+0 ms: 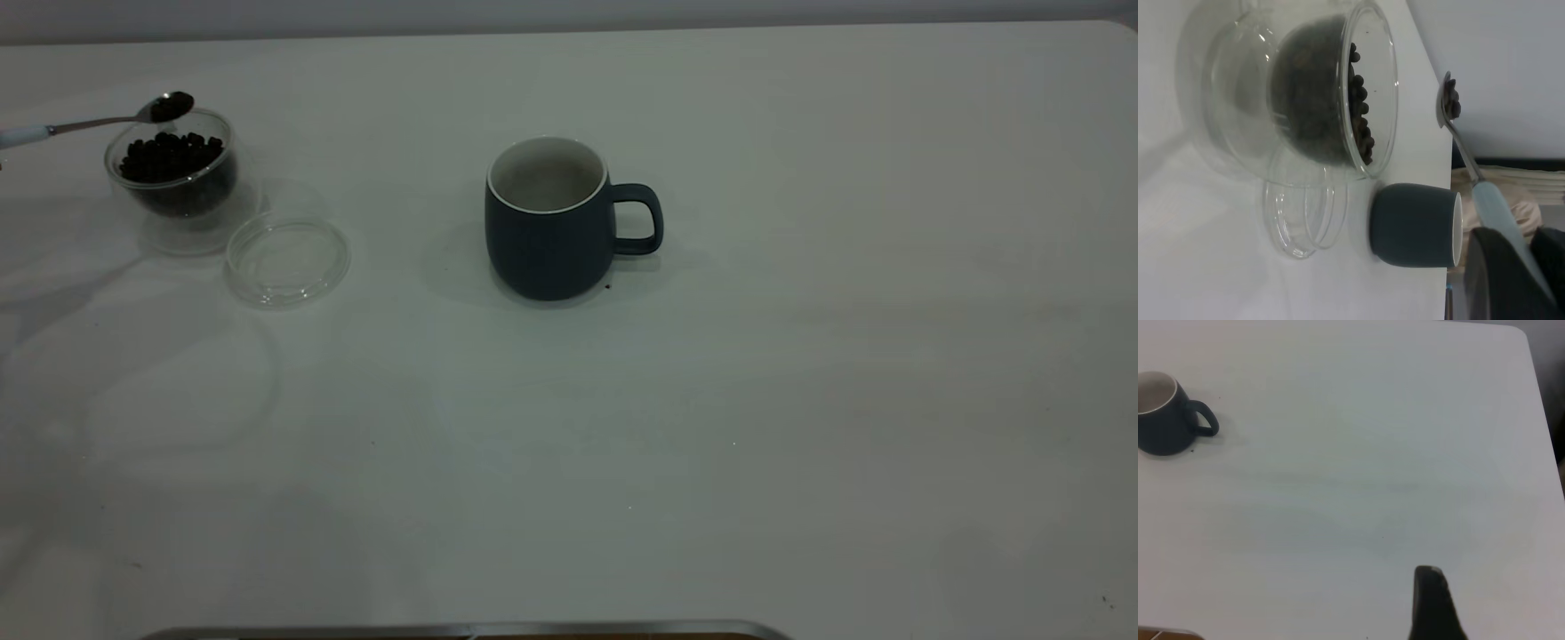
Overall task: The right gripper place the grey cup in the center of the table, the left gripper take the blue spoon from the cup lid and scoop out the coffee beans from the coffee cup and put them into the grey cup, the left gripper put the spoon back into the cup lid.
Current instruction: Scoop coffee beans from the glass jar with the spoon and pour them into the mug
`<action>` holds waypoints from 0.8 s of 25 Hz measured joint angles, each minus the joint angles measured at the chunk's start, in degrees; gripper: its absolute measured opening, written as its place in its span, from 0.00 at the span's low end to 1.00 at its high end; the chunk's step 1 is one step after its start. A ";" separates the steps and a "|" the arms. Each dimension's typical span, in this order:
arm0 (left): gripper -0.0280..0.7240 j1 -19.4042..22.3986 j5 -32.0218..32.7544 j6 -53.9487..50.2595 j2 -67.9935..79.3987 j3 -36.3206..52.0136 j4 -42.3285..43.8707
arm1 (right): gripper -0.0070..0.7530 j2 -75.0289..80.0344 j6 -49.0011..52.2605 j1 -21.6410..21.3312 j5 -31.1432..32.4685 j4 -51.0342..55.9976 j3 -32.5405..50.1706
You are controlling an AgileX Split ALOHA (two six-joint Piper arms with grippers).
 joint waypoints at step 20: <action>0.22 -10.86 0.05 -1.84 0.00 0.00 2.31 | 0.67 0.00 0.00 0.00 0.00 0.00 0.00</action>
